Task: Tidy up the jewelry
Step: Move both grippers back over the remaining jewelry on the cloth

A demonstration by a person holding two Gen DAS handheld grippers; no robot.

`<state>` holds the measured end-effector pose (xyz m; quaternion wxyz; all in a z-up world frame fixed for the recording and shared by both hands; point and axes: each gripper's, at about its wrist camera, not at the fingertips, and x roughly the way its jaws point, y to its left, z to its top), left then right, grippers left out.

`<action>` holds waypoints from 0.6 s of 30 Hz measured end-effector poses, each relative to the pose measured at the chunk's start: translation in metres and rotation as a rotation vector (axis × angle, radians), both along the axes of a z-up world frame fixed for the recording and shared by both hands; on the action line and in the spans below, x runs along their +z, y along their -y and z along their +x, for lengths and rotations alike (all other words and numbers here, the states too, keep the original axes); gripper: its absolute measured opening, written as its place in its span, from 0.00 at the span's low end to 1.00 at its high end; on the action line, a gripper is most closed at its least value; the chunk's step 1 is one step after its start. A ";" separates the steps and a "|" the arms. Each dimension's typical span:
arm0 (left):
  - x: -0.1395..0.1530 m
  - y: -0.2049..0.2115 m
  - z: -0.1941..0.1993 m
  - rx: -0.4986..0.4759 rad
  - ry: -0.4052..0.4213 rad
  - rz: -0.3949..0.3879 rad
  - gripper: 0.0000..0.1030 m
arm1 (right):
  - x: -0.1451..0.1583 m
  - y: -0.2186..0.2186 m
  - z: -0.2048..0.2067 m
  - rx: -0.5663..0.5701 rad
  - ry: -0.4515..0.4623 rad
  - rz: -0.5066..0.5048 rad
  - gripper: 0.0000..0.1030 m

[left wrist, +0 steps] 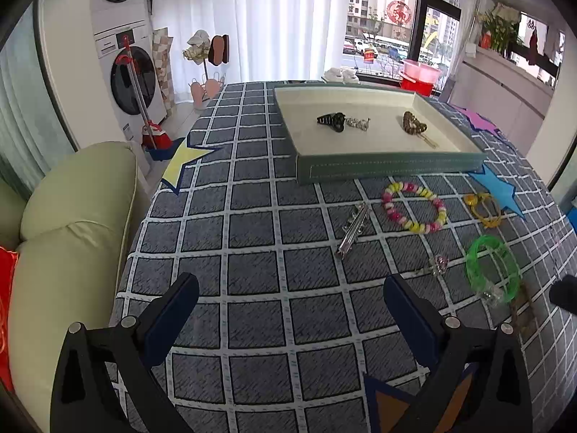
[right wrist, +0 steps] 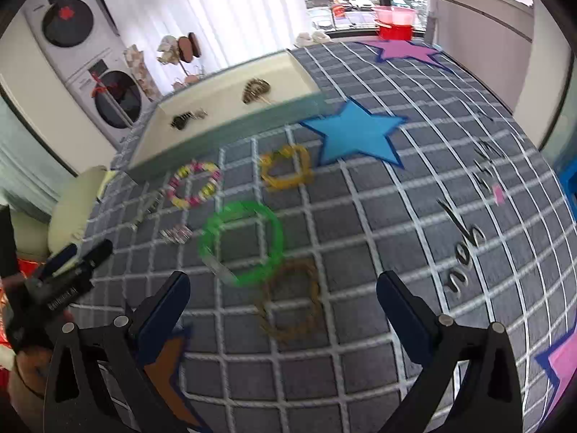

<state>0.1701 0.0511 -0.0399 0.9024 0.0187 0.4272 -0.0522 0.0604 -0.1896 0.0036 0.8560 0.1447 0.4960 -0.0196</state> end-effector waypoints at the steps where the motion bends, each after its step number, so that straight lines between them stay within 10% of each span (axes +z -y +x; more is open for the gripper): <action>1: -0.001 0.001 0.000 -0.001 -0.003 0.001 1.00 | -0.003 0.001 -0.004 -0.007 -0.007 -0.004 1.00; 18: -0.013 0.006 0.015 -0.038 -0.044 -0.020 1.00 | -0.026 -0.021 -0.001 0.036 -0.051 -0.101 1.00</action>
